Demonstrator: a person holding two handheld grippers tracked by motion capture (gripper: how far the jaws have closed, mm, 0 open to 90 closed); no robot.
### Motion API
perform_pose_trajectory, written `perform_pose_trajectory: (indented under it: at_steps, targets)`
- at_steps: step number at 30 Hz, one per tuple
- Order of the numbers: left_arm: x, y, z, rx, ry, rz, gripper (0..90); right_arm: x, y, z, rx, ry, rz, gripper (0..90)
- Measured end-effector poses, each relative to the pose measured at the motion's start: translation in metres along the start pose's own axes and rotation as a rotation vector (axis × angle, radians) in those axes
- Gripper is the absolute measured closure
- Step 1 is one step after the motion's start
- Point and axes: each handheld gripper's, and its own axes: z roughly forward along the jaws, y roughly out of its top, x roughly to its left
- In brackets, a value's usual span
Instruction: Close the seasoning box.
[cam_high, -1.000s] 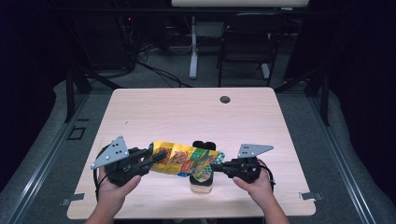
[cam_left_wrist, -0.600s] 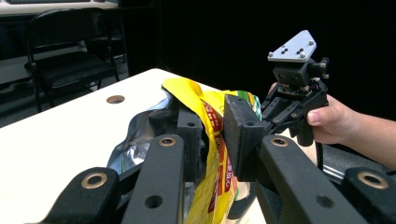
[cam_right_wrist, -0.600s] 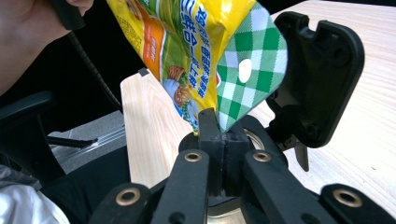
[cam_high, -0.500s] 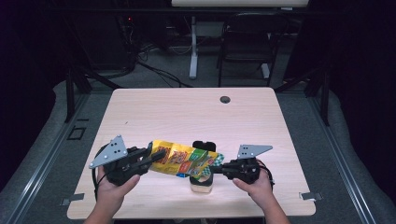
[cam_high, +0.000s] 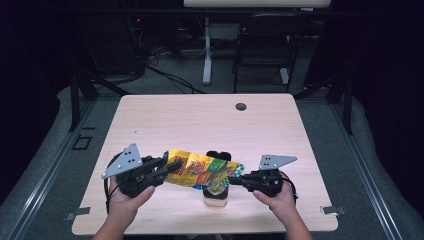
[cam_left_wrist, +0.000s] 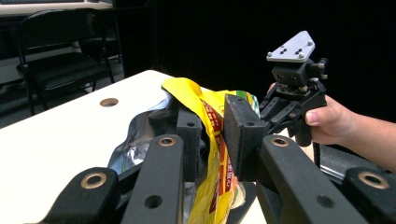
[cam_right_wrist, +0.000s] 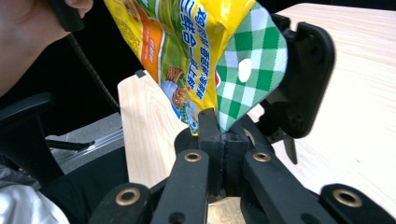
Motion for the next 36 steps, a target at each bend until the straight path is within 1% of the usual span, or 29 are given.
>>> perform_pose_trajectory:
  at_steps: [4, 6, 10, 17, 24, 36]
  targets:
    - [-0.0004, -0.0011, 0.0029, 0.000, -0.003, -0.004, 77.1, -0.0029, -0.0015, -0.0021, -0.002, -0.006, 0.010, 89.7]
    - [0.0001, -0.0015, 0.0033, 0.008, -0.004, -0.006, 77.1, -0.0035, -0.0017, -0.0029, -0.001, -0.012, 0.011, 89.7]
    - [-0.0003, -0.0010, 0.0039, 0.007, -0.004, -0.003, 77.1, -0.0039, -0.0020, -0.0032, -0.007, -0.016, 0.015, 89.6]
    - [-0.0009, 0.0023, 0.0010, 0.008, 0.000, 0.005, 77.1, -0.0028, -0.0014, -0.0021, -0.016, -0.001, 0.020, 89.6]
    - [0.0002, 0.0035, -0.0024, 0.004, 0.008, 0.006, 77.0, 0.0009, -0.0008, 0.0044, 0.002, 0.012, 0.011, 89.5]
    - [0.0001, 0.0044, -0.0023, 0.000, 0.005, 0.006, 76.9, 0.0015, -0.0001, 0.0043, -0.010, 0.012, 0.012, 89.5]
